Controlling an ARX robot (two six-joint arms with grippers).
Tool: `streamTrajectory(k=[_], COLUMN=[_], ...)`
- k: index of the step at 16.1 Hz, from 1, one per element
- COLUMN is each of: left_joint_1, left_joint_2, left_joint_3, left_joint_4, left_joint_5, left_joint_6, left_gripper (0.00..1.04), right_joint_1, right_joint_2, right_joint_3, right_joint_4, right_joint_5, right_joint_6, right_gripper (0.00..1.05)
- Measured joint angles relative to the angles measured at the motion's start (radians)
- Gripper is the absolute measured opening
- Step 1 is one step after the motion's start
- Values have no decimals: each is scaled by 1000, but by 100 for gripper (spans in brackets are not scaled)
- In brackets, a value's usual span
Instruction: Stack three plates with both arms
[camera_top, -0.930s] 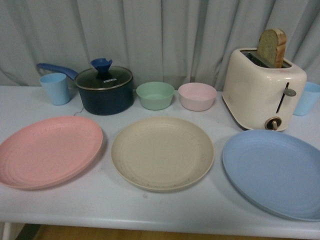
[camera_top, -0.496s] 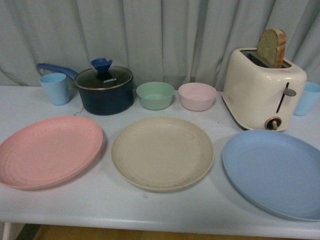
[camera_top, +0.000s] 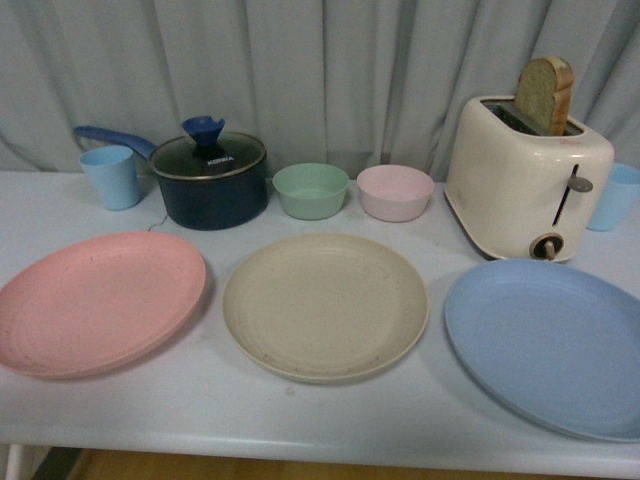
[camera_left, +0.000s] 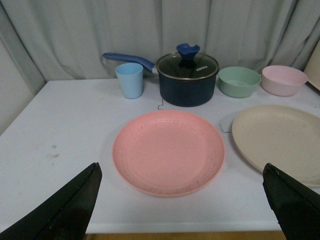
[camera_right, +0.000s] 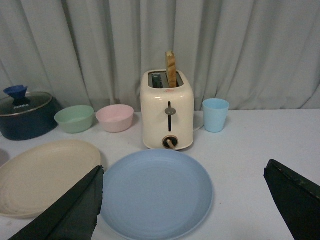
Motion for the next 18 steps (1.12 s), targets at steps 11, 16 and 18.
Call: streamTrajectory(k=[11,16,18], left_joint_1=[-10,14,26], left_joint_2=[834,1281,1399], left_joint_3=[379,652,747], left_joint_4=[69,71,40], left_joint_5=[-56,-32,-46], left_joint_6=[91,128,159], left_gripper=[98,98,98], right_joint_1=[0,0,0], right_joint_2=[0,0,0], right_joint_3=[0,0,0], right_joint_4=[0,0,0], right_joint_5=[0,0,0], right_joint_6=[0,0,0], right_gripper=[98,98,98])
